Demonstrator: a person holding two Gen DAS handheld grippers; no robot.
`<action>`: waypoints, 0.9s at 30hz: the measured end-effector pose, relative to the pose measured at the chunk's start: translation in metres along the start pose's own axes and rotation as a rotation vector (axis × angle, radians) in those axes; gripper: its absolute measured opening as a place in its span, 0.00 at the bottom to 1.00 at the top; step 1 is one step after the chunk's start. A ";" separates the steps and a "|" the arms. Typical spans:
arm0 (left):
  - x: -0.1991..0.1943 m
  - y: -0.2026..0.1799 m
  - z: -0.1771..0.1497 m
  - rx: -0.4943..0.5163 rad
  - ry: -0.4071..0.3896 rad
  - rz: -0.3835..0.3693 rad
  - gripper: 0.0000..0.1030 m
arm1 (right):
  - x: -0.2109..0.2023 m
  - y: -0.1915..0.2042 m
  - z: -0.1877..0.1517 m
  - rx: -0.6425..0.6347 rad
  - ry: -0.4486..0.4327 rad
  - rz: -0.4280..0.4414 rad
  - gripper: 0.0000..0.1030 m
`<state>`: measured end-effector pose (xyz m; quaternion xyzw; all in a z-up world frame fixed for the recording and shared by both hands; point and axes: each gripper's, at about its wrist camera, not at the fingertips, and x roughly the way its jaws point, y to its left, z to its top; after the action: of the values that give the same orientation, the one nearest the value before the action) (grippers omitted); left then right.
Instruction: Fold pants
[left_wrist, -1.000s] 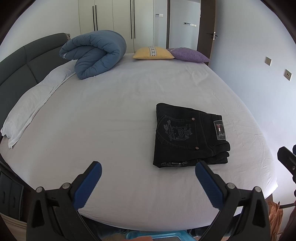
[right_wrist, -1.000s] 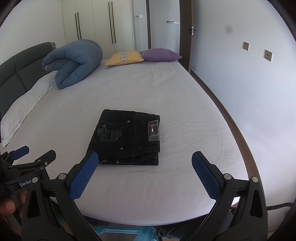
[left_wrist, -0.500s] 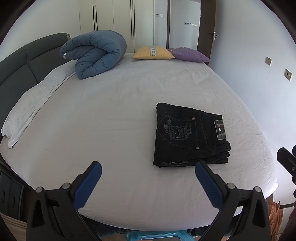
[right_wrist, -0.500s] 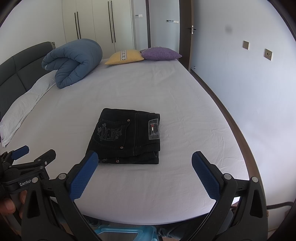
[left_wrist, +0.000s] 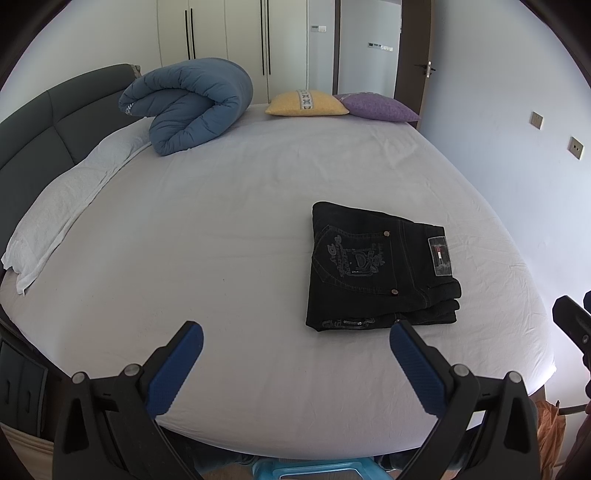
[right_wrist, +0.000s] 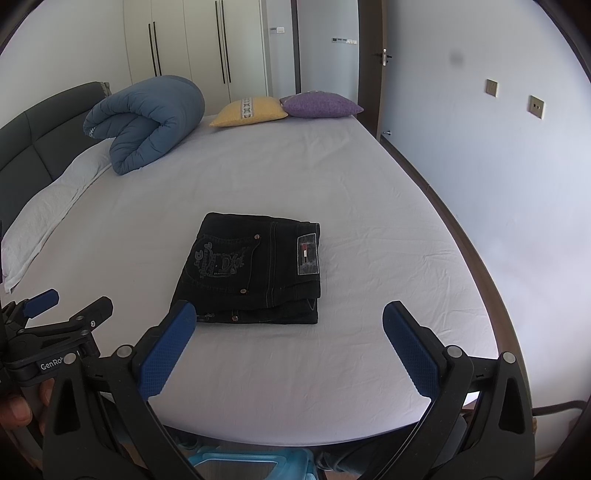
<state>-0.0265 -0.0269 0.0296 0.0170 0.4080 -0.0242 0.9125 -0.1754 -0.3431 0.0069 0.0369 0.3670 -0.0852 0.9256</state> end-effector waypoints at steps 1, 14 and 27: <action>0.000 0.000 -0.001 0.000 0.001 0.000 1.00 | 0.000 0.000 0.000 0.000 -0.001 -0.001 1.00; 0.001 0.001 -0.003 0.000 0.004 -0.003 1.00 | -0.001 -0.001 -0.004 0.000 0.002 0.001 1.00; 0.002 0.005 -0.001 -0.004 0.020 -0.014 1.00 | -0.003 0.002 -0.015 0.000 0.012 0.008 1.00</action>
<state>-0.0250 -0.0221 0.0275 0.0126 0.4170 -0.0298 0.9083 -0.1875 -0.3389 -0.0017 0.0388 0.3725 -0.0813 0.9236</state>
